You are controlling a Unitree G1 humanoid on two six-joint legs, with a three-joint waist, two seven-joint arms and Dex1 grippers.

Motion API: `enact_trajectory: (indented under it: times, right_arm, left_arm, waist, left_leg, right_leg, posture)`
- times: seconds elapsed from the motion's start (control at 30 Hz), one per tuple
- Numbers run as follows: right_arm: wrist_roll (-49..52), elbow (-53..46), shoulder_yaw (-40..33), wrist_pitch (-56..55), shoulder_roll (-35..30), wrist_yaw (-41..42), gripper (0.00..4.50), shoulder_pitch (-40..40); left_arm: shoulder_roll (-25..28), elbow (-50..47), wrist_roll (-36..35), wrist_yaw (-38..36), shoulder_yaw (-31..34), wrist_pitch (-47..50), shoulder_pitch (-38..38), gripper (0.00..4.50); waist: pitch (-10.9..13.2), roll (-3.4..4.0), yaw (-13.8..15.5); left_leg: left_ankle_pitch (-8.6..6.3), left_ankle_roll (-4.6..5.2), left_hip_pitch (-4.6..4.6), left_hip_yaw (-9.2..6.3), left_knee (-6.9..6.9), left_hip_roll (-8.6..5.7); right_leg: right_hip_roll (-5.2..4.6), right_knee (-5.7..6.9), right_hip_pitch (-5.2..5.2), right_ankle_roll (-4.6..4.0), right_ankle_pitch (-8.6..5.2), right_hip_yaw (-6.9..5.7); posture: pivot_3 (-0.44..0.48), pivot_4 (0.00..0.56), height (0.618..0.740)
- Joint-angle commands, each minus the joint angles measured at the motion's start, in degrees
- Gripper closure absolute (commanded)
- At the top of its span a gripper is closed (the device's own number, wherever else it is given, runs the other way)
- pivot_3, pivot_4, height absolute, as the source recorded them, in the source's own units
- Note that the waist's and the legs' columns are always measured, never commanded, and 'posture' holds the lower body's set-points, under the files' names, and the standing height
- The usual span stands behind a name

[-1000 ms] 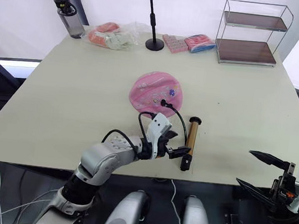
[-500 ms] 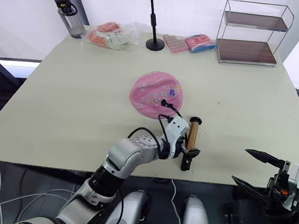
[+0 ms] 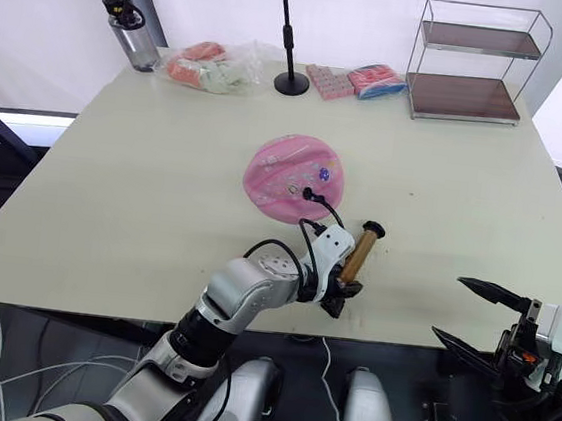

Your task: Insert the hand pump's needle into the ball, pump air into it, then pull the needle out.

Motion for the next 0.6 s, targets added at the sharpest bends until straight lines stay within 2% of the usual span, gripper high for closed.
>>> enact_trajectory:
  times: [0.03,0.07,0.27,0.43,0.6]
  right_arm:
    - [0.9,-3.0,0.2,0.0,0.4,-0.9,0.0,0.2]
    - [1.0,-3.3,0.4,0.2,0.5,-1.2,0.0,0.2]
    - [0.6,-6.7,3.1,5.4,2.0,-8.5,0.0,-0.7]
    - [2.3,-11.2,5.5,14.9,4.2,-20.1,0.0,-3.1]
    - [13.9,-16.6,6.3,28.6,8.2,-34.8,0.0,-7.9]
  left_arm:
    - [0.9,-3.0,-0.6,-1.2,1.2,0.1,0.9,3.05]
    - [1.1,-3.3,-0.8,-1.6,1.5,-0.1,1.2,3.43]
    - [6.1,-8.3,-2.9,-8.0,2.2,-5.8,3.5,3.43]
    - [9.9,-10.6,-4.3,-12.8,3.4,-11.4,5.7,3.43]
    - [14.9,-11.0,-4.3,-19.6,6.1,-25.0,10.0,3.43]
  waist:
    - [0.0,0.01,0.0]
    - [0.0,0.01,0.0]
    - [0.0,0.01,0.0]
    - [0.0,0.02,0.1]
    - [0.0,0.03,-0.1]
  left_leg:
    - [0.0,0.0,0.0,0.0,0.0,0.0]
    - [0.0,0.0,0.0,0.0,0.0,0.0]
    - [0.0,0.0,0.0,-0.01,-0.01,0.02]
    - [0.0,0.0,-0.02,-0.01,0.0,0.0]
    - [0.0,0.0,-0.05,-0.02,-0.01,0.05]
  right_leg:
    - [0.0,0.0,0.0,0.0,0.0,0.0]
    - [0.0,0.0,0.0,0.0,0.0,0.0]
    - [0.0,0.0,-0.02,-0.01,0.0,0.0]
    - [-0.02,0.0,-0.03,-0.02,0.0,0.0]
    - [-0.02,0.0,-0.08,-0.03,0.0,-0.01]
  posture:
    - [0.0,0.15,0.731]
    - [0.0,0.15,0.731]
    - [0.0,0.15,0.731]
    - [0.0,0.15,0.731]
    - [0.0,0.15,0.731]
